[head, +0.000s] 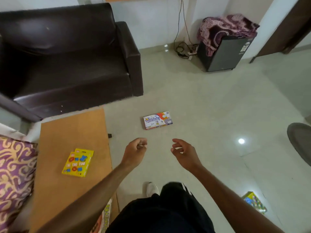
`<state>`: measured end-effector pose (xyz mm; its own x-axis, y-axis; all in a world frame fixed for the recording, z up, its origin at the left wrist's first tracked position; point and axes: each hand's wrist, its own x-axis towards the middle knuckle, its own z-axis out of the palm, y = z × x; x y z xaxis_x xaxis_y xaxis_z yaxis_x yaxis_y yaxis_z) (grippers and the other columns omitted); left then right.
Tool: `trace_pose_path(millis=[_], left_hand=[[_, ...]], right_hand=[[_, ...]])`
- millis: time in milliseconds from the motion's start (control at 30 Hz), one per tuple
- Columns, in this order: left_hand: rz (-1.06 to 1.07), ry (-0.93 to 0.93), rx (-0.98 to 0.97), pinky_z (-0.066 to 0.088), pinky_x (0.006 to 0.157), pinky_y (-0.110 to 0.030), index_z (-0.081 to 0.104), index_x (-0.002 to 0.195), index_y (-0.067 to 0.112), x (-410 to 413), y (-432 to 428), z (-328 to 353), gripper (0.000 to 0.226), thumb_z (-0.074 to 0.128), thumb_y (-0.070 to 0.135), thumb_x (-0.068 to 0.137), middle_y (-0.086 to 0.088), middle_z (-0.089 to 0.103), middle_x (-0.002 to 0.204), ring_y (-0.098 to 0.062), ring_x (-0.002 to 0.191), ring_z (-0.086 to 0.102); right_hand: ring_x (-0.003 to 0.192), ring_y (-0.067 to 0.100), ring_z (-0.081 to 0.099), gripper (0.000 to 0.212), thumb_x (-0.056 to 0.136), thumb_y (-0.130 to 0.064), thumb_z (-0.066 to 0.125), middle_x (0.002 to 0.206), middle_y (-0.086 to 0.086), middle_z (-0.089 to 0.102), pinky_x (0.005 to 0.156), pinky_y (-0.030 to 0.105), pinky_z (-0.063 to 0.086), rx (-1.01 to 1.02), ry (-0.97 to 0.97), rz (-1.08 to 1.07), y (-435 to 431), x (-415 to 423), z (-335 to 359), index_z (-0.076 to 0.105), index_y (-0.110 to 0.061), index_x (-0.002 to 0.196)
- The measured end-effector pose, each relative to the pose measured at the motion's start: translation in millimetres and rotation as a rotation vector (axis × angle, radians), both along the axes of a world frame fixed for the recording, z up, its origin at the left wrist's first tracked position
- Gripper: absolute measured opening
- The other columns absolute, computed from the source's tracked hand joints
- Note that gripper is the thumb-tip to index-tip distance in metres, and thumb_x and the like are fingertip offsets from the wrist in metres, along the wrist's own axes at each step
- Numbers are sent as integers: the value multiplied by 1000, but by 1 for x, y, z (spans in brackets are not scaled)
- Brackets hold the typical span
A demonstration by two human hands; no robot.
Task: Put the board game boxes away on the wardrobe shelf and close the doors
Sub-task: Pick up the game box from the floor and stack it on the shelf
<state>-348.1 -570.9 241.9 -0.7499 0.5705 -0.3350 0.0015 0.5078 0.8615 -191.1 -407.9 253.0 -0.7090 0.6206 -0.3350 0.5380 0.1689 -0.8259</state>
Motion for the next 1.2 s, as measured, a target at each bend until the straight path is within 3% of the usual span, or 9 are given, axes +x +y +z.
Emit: trace_pose_path(millis=[167,267,367,567,700,967,1067,1133,1200], left_hand=[[-88,14,-78,46,77,-15,67,105,21,-125,92,-9,26,58,5,86,3,71,98,-7,85,65],[-169,28,-200,49,75,-16,67,104,24,-197,154,-36,25,58,8,86,7,70,96,-7,84,65],[-280,22,-327,53,85,-27,67,108,22,-258,208,-72,28,56,9,85,4,70,101,-12,90,66],[-518,43,-621,51,91,-32,64,116,23,-386,340,-183,33,55,18,84,7,67,107,-17,98,64],[-708,-13,-720,50,92,-31,63,115,24,-434,415,-308,33,58,21,83,8,67,108,-14,99,63],[-1124,62,-923,49,97,-40,53,128,24,-463,486,-588,45,54,28,83,-2,61,128,-26,110,61],[-1200,209,-962,44,99,-47,40,134,20,-465,493,-665,59,58,26,78,-8,52,131,-32,119,52],[-1176,185,-961,44,100,-51,31,139,19,-467,495,-697,73,62,25,74,-11,45,133,-33,122,48],[-1137,109,-932,47,99,-49,34,137,18,-467,497,-717,73,65,23,71,-12,43,131,-33,119,51]], right_hand=[[81,9,65,35,88,-21,65,103,0,67,58,6,46,-103,-7,-102,83,-107,-27,61,-21,123],[77,9,66,35,88,-20,64,101,2,68,60,3,44,-155,-32,-172,134,-171,-66,61,-17,123],[75,6,65,34,88,-19,63,100,2,68,63,4,45,-206,-76,-230,173,-227,-107,61,-17,123],[82,16,69,36,86,-21,62,108,5,68,84,31,54,-363,-192,-325,256,-339,-240,63,-28,121],[82,19,67,43,85,-26,64,114,3,64,89,37,54,-446,-307,-374,288,-384,-370,58,-30,128],[110,29,59,57,87,-28,62,128,15,55,98,37,48,-503,-481,-477,286,-426,-626,45,-27,141],[124,35,49,64,85,-25,64,132,22,46,107,38,40,-510,-480,-585,267,-438,-699,39,-24,144],[122,34,49,67,81,-28,63,129,21,47,104,35,40,-520,-420,-693,257,-447,-725,39,-25,144],[121,25,48,71,80,-24,63,131,17,44,101,28,38,-526,-318,-789,249,-458,-741,36,-27,145]])
